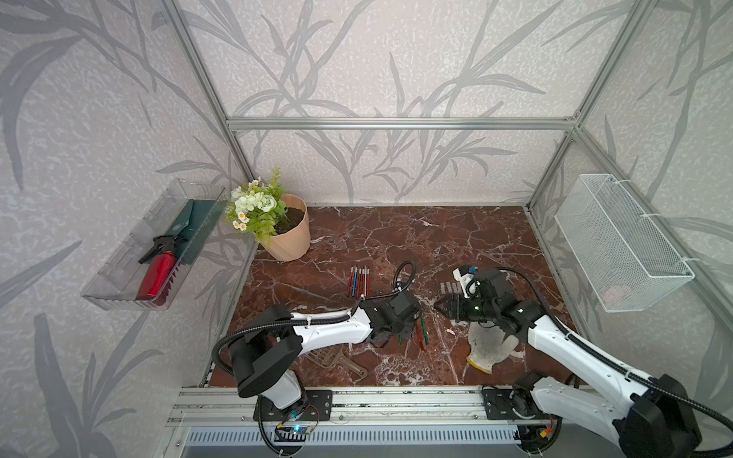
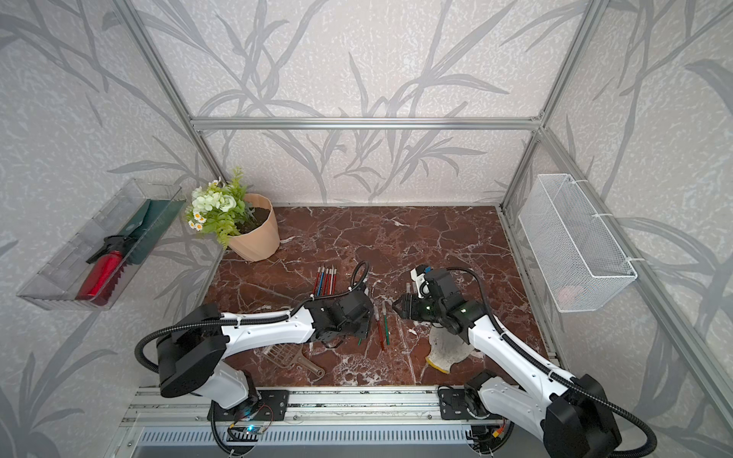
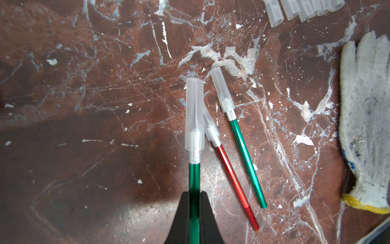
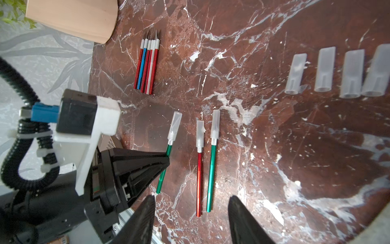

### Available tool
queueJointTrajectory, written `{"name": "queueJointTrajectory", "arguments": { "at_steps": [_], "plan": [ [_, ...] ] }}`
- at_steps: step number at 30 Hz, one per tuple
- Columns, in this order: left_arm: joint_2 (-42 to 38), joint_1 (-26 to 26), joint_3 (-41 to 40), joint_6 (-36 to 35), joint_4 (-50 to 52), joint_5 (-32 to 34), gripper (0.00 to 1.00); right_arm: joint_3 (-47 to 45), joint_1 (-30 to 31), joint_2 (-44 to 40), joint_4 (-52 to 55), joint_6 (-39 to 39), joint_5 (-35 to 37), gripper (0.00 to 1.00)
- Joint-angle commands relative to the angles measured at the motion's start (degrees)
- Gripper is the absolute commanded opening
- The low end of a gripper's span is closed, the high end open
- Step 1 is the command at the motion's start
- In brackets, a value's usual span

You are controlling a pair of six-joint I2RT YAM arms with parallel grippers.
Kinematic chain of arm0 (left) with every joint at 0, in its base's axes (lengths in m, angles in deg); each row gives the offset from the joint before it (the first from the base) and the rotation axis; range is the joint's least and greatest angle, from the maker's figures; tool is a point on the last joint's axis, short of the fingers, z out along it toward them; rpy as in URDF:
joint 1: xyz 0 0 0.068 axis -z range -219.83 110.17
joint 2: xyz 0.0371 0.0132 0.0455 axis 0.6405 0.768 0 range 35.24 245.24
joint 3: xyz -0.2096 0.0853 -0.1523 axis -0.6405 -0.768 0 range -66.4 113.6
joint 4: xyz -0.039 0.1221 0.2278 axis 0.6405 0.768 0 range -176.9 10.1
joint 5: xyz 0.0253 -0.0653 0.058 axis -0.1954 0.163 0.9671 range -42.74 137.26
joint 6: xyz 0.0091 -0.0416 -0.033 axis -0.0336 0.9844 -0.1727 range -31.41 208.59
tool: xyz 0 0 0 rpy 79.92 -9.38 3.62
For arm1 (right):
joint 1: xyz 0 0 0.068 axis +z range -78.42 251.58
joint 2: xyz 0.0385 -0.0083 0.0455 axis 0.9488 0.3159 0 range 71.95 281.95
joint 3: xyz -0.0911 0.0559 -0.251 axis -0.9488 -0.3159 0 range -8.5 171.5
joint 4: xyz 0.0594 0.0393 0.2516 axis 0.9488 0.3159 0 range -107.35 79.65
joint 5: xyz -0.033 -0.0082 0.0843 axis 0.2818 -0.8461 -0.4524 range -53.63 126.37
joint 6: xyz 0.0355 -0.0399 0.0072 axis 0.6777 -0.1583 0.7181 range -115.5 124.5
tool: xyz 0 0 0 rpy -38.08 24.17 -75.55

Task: Remove protective caps from carving knives
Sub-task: Pick up the carving knife from the center of the board, then remove the protective sleeve from the carving knife.

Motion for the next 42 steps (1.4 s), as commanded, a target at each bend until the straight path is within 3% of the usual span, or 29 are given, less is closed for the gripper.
{"name": "queueJointTrajectory", "arguments": {
  "at_steps": [1,12,42],
  "plan": [
    [-2.4,-0.3,-1.1,-2.2,-2.3,0.6,0.09,3.6,1.0,3.1,-2.9,4.4,1.6,0.54],
    [-3.9,-0.4,-2.3,-3.6,-2.6,1.2,0.08,6.8,5.2,11.2,-8.2,8.0,3.8,0.46],
    [-4.3,-0.6,-2.2,-3.0,-1.9,1.8,0.07,10.0,7.9,23.1,-15.7,11.0,4.1,0.32]
  ]
}}
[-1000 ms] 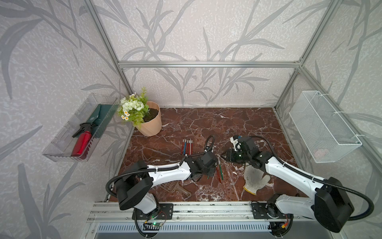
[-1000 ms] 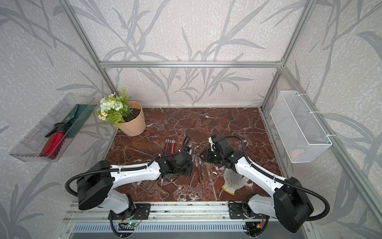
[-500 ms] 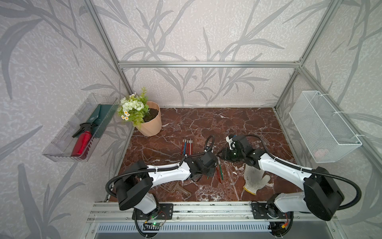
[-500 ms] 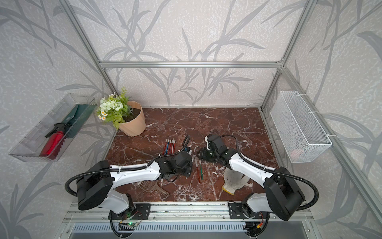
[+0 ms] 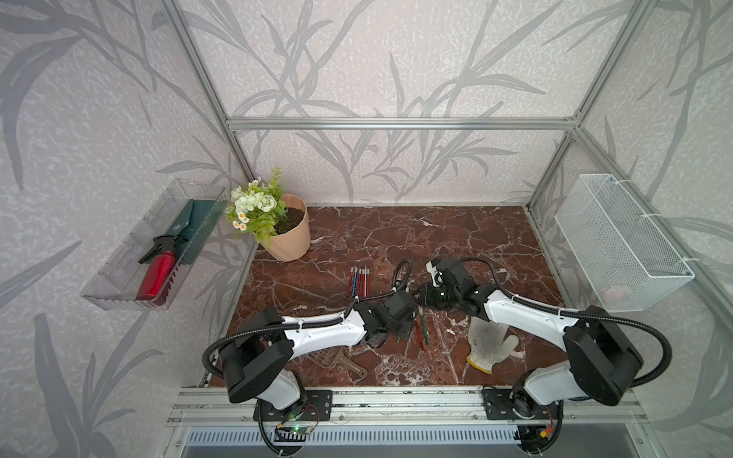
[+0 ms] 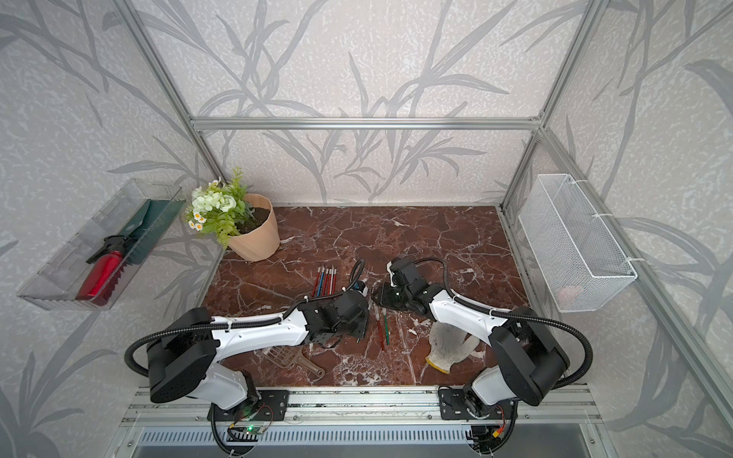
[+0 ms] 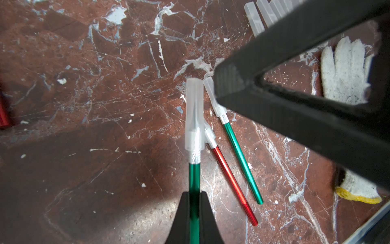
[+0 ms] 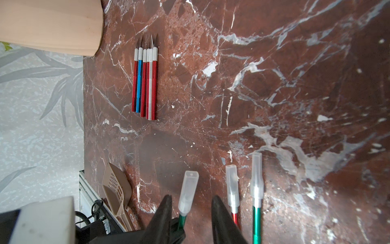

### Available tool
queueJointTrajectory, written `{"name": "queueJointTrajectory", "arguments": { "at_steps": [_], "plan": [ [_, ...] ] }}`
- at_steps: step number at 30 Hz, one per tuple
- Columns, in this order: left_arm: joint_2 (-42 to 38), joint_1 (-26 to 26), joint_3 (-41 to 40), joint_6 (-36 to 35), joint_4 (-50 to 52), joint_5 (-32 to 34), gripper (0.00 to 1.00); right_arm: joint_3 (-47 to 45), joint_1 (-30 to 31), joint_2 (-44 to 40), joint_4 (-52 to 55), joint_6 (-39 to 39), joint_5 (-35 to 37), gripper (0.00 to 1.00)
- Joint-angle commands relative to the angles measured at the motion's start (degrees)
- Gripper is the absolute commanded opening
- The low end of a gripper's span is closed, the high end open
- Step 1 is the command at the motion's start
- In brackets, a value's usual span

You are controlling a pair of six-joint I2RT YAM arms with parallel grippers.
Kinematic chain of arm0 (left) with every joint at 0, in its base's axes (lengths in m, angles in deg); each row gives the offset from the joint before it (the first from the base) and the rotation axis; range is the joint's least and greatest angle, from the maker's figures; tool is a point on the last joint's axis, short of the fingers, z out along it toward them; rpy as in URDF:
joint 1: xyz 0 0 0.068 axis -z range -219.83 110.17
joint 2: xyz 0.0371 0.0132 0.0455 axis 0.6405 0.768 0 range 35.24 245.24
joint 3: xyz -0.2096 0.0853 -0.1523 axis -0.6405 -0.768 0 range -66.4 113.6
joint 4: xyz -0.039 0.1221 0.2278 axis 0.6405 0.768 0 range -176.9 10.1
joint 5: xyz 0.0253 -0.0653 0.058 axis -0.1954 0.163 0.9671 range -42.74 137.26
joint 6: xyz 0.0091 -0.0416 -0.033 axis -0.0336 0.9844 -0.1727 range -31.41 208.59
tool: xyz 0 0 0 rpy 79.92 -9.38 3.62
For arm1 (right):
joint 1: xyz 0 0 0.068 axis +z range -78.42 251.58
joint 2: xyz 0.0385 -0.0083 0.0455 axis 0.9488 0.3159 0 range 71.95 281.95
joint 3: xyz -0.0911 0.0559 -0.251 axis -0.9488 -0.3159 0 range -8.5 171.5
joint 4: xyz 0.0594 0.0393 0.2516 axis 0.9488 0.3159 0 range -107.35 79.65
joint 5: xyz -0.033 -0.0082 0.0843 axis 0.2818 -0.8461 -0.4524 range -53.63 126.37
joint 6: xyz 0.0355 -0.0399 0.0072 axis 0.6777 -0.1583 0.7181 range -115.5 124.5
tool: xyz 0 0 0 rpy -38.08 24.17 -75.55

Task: Remove protective caps from carving knives
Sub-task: Remove the protective sleeve from the carving knife.

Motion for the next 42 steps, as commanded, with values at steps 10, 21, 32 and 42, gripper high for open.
{"name": "queueJointTrajectory", "arguments": {
  "at_steps": [10,21,32,42],
  "plan": [
    [-1.8,-0.4,-0.3,0.0,0.4,1.4,0.07,2.0,1.2,2.6,-3.0,1.1,-0.1,0.30],
    [-2.3,-0.3,-0.8,0.1,0.4,1.4,0.07,2.6,1.5,4.6,-4.0,1.4,0.0,0.25],
    [-2.3,-0.3,-0.7,0.1,0.4,1.4,0.06,3.1,1.5,5.4,-4.0,1.2,0.2,0.19],
    [-2.3,-0.3,-0.9,0.3,0.2,1.4,0.06,3.2,1.6,5.3,-4.2,1.2,0.2,0.13]
  ]
}}
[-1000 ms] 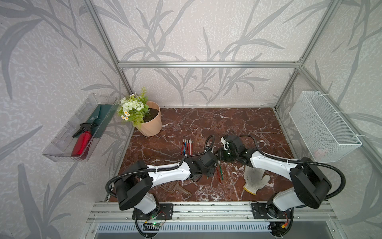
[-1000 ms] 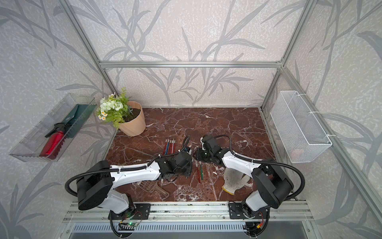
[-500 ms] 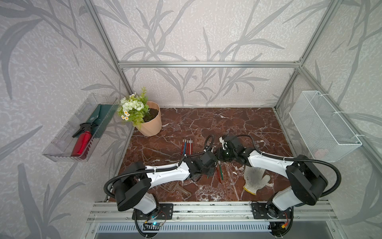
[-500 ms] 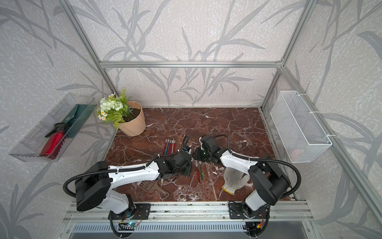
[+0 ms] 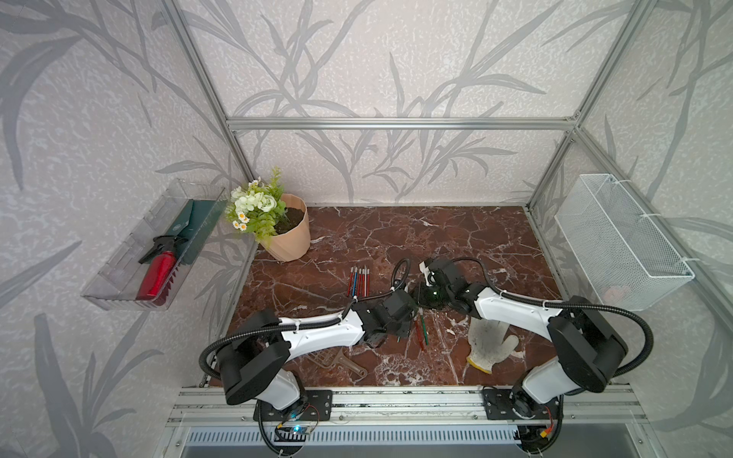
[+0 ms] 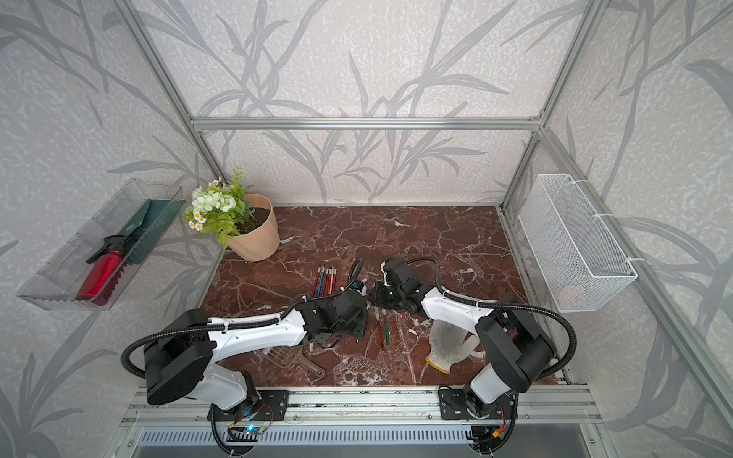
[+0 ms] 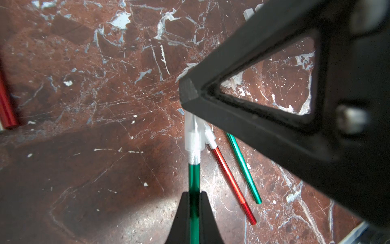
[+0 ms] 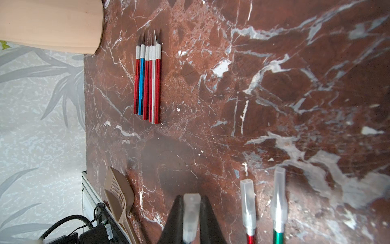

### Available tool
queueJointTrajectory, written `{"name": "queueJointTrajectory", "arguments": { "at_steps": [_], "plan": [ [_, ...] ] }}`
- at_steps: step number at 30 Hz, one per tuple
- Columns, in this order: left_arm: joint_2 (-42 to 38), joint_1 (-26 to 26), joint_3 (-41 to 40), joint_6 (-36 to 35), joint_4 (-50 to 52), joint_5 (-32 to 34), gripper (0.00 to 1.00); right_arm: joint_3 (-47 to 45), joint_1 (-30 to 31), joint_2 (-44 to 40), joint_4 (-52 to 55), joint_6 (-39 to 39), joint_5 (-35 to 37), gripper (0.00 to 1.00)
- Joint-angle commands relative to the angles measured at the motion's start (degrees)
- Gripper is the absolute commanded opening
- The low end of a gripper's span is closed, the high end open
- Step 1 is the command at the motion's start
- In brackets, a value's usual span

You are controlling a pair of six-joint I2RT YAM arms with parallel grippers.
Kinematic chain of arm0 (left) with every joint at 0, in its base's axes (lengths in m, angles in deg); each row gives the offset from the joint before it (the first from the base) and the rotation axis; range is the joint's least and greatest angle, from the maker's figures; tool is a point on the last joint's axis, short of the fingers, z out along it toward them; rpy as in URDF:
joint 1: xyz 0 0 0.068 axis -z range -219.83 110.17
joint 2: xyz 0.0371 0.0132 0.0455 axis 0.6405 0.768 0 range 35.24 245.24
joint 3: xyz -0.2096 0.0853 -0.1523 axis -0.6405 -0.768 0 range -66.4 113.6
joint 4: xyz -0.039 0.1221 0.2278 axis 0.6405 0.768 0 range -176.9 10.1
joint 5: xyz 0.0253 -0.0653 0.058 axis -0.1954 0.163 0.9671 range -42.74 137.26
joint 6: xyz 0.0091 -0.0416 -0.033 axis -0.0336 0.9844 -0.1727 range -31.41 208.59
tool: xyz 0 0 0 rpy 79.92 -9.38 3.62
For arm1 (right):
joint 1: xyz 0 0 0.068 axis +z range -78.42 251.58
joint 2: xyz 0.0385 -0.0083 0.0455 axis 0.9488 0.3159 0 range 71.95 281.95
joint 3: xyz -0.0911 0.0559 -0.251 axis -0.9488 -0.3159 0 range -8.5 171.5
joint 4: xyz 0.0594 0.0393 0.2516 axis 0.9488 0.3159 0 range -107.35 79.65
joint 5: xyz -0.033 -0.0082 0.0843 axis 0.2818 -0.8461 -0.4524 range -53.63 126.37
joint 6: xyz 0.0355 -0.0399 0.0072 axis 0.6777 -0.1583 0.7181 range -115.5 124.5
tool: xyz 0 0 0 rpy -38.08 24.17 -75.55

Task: Remove protective caps from carving knives
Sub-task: Remove the protective sleeve from the carving knife.

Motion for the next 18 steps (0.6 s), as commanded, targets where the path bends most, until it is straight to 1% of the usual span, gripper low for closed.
{"name": "queueJointTrajectory", "arguments": {
  "at_steps": [1,9,12,14,18],
  "plan": [
    [-1.4,-0.1,-0.5,0.1,0.2,1.3,0.06,1.3,0.3,0.5,-0.6,-0.3,0.3,0.13],
    [-1.6,-0.1,-0.8,0.7,0.3,1.8,0.07,1.3,0.3,0.3,-0.9,-0.1,0.4,0.13],
    [-1.8,-0.5,-1.5,1.5,-0.5,1.7,0.14,1.1,0.3,-0.1,-1.2,0.0,0.0,0.12],
    [-2.1,-0.9,-2.4,2.2,-1.6,1.1,0.20,1.1,0.3,-0.5,-1.2,0.0,-0.2,0.12],
    [-2.6,-1.9,-4.0,3.2,-3.4,0.2,0.26,1.2,0.3,-1.3,-1.1,0.0,-0.4,0.12]
  ]
}}
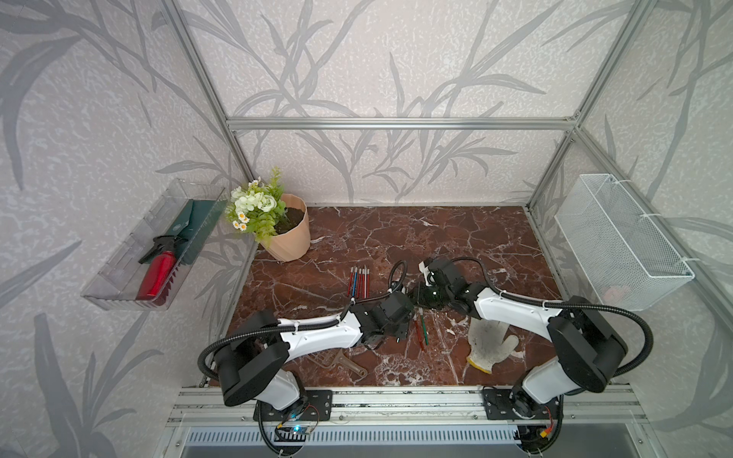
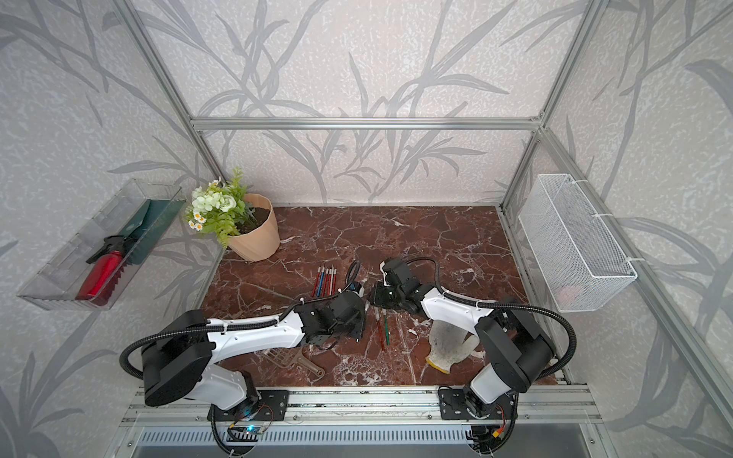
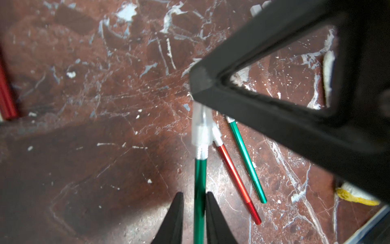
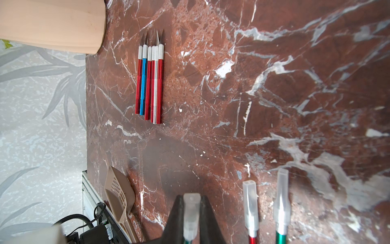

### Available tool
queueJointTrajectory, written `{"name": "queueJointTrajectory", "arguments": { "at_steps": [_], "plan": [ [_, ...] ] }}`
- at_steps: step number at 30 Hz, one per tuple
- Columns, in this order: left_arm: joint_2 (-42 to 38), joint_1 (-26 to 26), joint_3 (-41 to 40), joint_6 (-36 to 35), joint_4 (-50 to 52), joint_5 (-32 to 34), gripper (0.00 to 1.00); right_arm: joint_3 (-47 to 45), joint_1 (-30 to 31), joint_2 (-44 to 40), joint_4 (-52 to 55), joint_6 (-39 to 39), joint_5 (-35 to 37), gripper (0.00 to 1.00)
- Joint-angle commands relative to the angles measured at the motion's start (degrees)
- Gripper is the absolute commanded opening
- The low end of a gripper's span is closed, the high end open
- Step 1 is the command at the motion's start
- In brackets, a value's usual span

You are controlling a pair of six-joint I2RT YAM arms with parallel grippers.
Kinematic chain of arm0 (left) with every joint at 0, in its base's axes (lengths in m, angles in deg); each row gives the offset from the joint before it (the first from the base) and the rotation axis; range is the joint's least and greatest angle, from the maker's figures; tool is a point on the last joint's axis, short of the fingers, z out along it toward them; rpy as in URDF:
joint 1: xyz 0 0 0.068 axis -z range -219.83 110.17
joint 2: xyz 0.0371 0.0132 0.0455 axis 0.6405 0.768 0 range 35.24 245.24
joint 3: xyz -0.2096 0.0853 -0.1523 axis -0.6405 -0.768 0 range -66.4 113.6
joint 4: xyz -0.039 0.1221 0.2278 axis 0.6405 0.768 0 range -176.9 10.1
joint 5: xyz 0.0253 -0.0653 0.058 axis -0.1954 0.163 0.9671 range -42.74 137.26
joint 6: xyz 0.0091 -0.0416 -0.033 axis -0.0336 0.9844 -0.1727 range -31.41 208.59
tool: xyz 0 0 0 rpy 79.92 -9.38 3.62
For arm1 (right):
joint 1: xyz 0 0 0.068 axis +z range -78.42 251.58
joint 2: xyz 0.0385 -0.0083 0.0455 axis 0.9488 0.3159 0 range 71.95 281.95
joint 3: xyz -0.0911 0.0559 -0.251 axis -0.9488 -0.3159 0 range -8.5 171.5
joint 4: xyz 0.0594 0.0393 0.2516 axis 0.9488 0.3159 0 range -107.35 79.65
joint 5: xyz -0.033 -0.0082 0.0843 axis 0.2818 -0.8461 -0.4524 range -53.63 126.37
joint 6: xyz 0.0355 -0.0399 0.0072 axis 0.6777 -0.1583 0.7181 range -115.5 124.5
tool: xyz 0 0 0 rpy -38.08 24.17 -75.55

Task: Remove protective caps from carving knives
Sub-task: Remove the protective sleeve from the carving knife.

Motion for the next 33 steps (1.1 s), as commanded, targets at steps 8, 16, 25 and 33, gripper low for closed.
{"name": "queueJointTrajectory", "arguments": {
  "at_steps": [8,16,25,33],
  "plan": [
    [-1.5,-1.2,-1.3,0.5,-2.0,-2.6,0.23,1.5,0.1,-1.9,-0.2,0.0,0.0,0.12],
    [-0.2,-1.3,-0.3,0.1,-1.5,-4.1,0.17,1.6,0.1,-1.9,0.0,-0.2,0.0,0.12],
    [-0.6,-1.3,0.1,-0.6,-0.7,-3.7,0.06,1.6,0.1,-1.4,-0.1,-0.3,0.0,0.21],
    [-0.9,-1.4,0.4,-0.7,-0.5,-3.4,0.05,2.1,0.1,-0.3,-0.8,-0.6,-0.1,0.23]
  ]
}}
